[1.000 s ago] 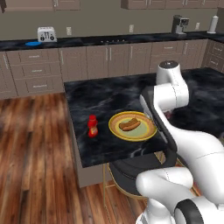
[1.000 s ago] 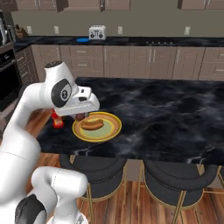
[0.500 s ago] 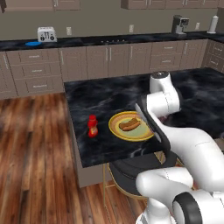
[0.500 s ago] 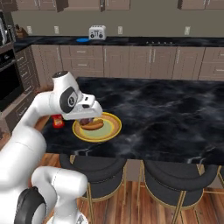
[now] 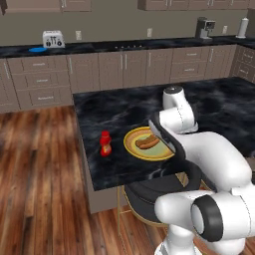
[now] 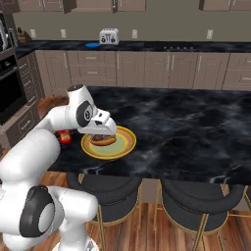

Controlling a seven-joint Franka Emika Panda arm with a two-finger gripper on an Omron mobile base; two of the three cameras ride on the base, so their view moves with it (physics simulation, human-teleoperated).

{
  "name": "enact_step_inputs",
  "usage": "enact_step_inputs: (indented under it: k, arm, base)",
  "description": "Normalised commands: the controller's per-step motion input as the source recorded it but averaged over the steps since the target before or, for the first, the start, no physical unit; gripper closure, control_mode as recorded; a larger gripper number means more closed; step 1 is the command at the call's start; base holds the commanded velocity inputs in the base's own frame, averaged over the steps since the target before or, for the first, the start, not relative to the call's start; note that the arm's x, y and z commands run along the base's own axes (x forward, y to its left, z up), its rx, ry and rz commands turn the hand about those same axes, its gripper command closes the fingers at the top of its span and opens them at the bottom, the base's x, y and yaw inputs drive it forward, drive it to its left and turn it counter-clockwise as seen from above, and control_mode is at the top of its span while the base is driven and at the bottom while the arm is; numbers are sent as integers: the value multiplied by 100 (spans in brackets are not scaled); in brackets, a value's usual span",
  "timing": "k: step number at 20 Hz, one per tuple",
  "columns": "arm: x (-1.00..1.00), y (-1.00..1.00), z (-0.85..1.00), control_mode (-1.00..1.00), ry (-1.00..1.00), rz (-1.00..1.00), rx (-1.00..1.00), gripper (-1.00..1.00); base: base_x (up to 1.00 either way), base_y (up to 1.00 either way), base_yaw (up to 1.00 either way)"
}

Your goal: Move the hot dog bun to the plate on the dining table and place the condiment next to that plate. Then navigate to the fridge and take the sausage and place it on the plate as well.

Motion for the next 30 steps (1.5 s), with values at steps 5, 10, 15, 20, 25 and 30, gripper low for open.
enact_step_inputs:
  k: [5, 10, 15, 20, 25, 30]
  arm:
    - [32, 0, -28, -100, 0, -2, 12, 100]
    - [18, 0, -29, -100, 0, -2, 9, 100]
    - [21, 0, -30, -100, 0, -4, 3, 100]
    - [30, 0, -29, -100, 0, -5, 4, 100]
    - [31, -2, -27, -100, 0, -9, 5, 100]
    - [34, 0, -27, -100, 0, -11, 2, 100]
  base:
    - [0, 0, 0]
    - [0, 0, 0]
    - [0, 0, 0]
    - [0, 0, 0]
    - [0, 0, 0]
    - [0, 0, 0]
